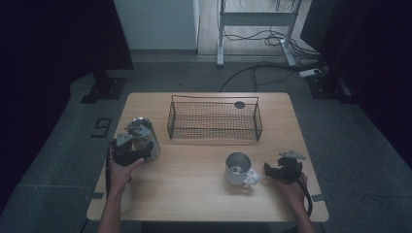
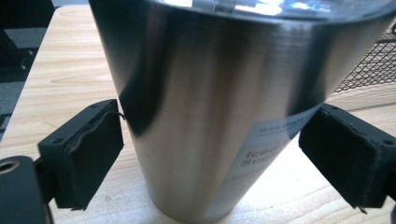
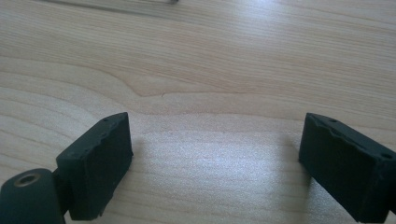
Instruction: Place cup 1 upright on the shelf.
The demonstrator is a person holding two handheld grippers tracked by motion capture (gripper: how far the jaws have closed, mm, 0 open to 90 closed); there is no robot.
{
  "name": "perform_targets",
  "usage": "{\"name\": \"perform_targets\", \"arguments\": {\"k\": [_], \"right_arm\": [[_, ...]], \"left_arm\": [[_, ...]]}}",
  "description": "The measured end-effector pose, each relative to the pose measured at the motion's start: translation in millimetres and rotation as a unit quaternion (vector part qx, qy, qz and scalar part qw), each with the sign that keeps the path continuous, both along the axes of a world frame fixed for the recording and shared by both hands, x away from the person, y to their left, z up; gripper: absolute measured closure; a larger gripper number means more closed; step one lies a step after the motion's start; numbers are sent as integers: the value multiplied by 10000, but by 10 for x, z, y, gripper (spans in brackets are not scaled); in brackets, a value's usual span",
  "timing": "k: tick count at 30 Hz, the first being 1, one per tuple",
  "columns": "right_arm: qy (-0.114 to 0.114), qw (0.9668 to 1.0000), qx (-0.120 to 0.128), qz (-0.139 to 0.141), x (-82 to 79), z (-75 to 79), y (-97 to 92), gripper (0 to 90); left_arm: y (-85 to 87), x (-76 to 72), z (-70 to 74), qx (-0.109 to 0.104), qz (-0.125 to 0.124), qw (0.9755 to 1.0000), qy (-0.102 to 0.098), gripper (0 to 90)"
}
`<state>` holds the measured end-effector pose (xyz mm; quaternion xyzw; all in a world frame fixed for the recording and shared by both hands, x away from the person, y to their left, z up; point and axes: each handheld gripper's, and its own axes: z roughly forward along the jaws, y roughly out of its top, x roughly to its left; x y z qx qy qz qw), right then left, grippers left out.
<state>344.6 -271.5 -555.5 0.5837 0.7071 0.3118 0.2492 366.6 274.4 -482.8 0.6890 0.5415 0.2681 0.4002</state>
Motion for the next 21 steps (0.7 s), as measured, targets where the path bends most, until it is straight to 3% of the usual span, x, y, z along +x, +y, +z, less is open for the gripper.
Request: {"name": "perform_targets", "arguments": {"k": [11, 21], "right_arm": [[0, 10000, 0, -1, 0, 0, 0, 91], [-1, 10000, -1, 0, 0, 0, 0, 92]], "left_arm": [[-30, 100, -65, 119, -90, 9998, -156, 40], [-105, 195, -118, 374, 7, 9989, -283, 26]]}}
